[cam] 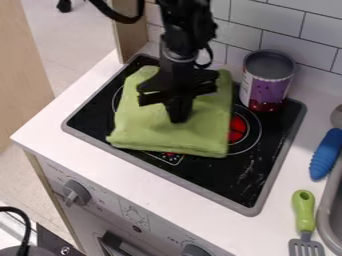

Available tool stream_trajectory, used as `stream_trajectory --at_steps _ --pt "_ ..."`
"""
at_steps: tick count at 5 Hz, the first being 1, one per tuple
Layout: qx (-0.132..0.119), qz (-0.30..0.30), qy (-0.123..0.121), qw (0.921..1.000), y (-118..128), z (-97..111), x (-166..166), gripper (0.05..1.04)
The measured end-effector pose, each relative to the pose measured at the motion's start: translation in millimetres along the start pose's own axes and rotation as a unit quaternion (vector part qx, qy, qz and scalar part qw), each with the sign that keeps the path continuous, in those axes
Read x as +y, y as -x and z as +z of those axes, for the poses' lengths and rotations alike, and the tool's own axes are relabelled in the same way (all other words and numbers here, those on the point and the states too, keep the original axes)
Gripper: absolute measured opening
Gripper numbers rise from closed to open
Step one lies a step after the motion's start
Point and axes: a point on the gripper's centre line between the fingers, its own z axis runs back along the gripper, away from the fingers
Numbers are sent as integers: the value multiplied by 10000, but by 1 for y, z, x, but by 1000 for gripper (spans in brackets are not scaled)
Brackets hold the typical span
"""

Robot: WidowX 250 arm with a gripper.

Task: Move the green cloth to the lower bottom side of the right burner

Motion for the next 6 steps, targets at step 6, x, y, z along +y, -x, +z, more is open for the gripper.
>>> stream_trajectory --at_steps 6 --pt "108 366 -521 9979 35 3 17 52"
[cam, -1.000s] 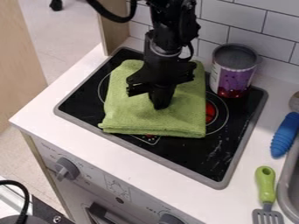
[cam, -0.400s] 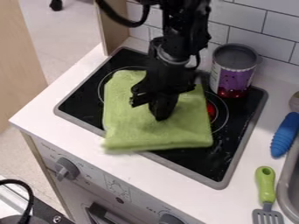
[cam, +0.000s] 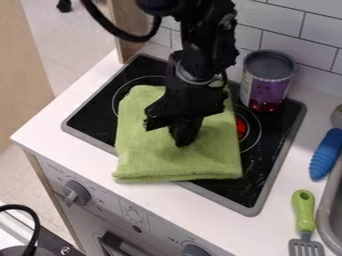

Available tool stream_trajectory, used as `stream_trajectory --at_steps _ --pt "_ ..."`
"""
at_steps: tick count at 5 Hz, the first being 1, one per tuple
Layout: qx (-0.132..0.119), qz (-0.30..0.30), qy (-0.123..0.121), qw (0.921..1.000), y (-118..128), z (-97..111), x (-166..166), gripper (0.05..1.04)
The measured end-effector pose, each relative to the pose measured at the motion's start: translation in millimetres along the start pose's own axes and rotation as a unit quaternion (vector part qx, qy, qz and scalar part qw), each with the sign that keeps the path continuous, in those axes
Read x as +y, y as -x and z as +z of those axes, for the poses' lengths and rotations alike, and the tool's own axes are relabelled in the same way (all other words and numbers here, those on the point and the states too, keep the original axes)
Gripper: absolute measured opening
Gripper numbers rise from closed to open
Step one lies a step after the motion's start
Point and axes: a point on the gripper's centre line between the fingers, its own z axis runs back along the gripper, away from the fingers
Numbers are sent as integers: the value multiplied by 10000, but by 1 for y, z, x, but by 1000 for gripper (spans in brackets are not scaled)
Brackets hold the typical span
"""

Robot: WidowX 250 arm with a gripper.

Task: Move the green cloth to the lower bottom side of the right burner

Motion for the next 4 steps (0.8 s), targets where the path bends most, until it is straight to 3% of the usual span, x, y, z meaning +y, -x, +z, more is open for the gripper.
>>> stream_trajectory --at_steps 2,3,4 --pt "191 118 36 9997 -17 1 8 71" --pt "195 22 188 9996 -27 10 15 210" --pt "3 -221 480 9986 -34 24 18 447"
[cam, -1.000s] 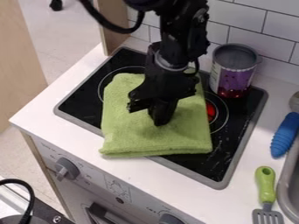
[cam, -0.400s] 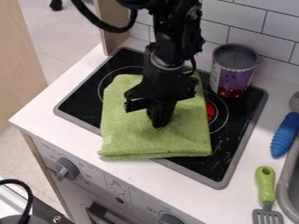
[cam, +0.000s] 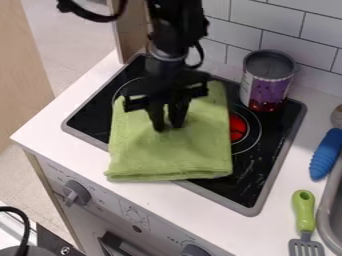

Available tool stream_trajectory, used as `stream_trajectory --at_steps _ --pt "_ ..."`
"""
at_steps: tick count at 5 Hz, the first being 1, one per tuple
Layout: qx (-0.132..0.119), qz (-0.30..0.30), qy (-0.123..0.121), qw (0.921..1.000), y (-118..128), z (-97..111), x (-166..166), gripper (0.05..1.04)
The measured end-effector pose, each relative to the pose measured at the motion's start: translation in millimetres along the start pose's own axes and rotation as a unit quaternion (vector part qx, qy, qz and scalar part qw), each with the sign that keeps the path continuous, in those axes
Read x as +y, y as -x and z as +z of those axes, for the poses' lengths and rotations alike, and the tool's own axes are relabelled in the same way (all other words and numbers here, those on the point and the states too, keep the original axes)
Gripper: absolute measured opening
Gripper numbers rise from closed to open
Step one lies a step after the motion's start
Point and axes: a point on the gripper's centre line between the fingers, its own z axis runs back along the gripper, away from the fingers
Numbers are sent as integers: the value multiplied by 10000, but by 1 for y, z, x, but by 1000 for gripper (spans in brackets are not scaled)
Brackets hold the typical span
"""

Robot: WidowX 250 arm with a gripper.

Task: Move the green cloth to the lower bottom side of the right burner

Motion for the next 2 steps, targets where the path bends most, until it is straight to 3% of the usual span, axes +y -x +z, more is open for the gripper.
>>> stream_trajectory --at_steps 1,2 --pt "-225 -145 425 9987 0 13 5 741" --pt "-236 -394 890 9950 -9 29 10 978"
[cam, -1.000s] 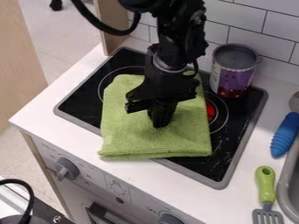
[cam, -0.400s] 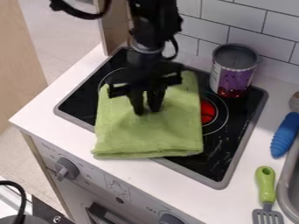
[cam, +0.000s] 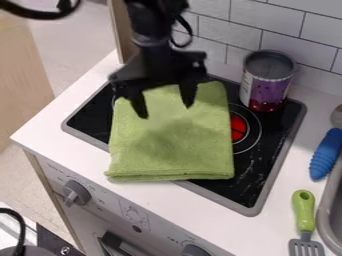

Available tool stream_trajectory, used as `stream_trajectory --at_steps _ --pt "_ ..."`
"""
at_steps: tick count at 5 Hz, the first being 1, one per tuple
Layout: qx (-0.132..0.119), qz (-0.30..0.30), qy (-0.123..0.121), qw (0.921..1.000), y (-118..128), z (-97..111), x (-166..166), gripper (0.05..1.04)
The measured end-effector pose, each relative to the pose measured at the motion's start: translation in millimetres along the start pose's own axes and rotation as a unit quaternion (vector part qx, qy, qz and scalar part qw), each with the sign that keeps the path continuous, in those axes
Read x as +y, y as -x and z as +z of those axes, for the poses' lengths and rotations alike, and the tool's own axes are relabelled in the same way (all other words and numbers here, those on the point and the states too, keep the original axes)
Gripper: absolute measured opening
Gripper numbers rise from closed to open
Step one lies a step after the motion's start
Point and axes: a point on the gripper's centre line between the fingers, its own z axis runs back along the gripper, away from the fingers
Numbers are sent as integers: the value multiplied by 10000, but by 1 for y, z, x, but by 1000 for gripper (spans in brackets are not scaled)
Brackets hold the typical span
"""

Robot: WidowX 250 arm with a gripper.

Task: Move the green cloth to the lower bottom side of the right burner

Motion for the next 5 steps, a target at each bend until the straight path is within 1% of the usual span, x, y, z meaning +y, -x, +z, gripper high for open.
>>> stream_trajectory --at_steps 1,2,3,4,5 --pt "245 -51 -17 9997 -11 15 4 995" --pt "200 -449 -399 9980 -21 4 7 995" --pt "313 -1112 -527 9919 -36 -11 12 995" --pt "-94 -1801 -80 9836 -59 -17 30 995" --pt "-518 -1549 61 9866 -87 -9 44 995"
